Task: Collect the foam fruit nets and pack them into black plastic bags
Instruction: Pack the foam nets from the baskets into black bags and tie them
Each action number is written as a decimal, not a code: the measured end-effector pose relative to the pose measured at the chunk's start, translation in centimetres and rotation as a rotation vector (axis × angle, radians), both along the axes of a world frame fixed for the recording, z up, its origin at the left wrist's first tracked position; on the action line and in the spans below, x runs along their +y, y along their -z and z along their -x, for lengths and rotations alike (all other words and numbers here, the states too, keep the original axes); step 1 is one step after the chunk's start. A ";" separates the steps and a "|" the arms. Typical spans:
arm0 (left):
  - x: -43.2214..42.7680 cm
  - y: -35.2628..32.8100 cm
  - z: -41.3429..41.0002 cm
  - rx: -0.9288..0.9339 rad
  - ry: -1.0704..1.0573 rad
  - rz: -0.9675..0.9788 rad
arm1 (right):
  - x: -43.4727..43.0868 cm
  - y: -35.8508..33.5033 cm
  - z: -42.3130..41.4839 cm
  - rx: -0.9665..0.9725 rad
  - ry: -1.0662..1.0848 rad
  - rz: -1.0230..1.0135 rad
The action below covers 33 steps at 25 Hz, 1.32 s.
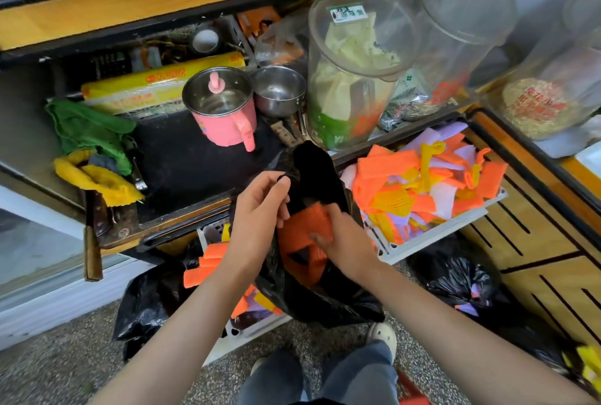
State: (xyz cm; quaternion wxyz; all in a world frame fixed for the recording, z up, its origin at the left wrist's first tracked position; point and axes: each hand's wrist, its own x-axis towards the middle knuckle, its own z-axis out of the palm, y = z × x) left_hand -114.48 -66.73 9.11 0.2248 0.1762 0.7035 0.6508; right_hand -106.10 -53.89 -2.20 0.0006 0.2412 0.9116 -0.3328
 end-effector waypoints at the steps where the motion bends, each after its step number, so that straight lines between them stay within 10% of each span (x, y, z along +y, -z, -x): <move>1: 0.9 -0.1 -0.2 -0.002 0.008 0.003 | 0.5 0.4 -0.5 -0.019 -0.058 -0.030; 5: 4.7 -0.6 -1.5 -0.022 0.066 -0.020 | 4.3 2.0 -2.5 0.088 0.181 -0.329; 10: 8.9 -2.1 -3.9 -0.017 0.186 -0.069 | 9.4 4.2 -6.0 -0.238 0.418 0.190; 18: 16.6 -3.8 -7.9 -0.063 0.394 -0.214 | 17.0 -1.3 -14.9 0.191 0.795 0.099; 33: 26.3 12.2 -17.6 0.146 0.598 0.181 | 22.6 3.1 -32.4 -0.066 0.843 -0.262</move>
